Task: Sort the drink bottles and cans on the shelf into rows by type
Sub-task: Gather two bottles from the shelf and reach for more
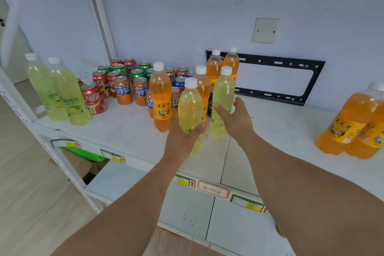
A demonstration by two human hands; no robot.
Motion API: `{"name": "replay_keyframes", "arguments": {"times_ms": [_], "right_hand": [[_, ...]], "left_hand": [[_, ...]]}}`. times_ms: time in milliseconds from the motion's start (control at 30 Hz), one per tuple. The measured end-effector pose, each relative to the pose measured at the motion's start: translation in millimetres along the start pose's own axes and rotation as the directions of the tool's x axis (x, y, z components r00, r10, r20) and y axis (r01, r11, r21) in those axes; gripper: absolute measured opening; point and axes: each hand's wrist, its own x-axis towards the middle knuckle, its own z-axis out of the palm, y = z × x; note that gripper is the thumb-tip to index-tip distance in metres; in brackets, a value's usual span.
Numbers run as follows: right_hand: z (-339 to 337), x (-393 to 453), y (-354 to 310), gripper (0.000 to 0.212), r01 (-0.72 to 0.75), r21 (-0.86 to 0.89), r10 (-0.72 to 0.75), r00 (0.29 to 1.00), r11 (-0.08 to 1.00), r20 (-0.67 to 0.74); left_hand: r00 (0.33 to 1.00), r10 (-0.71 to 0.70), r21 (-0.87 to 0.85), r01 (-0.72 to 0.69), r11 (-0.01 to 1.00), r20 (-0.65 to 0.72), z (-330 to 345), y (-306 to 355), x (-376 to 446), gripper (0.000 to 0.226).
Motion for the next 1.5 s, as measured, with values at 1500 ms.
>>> {"name": "replay_keyframes", "arguments": {"times_ms": [1500], "right_hand": [[-302.5,-132.4,163.8,0.039,-0.169,0.444,0.327,0.893,0.88,-0.308]], "left_hand": [[0.768,-0.179,-0.147,0.335,0.931,0.615,235.9,114.2,-191.3,0.064]]}}
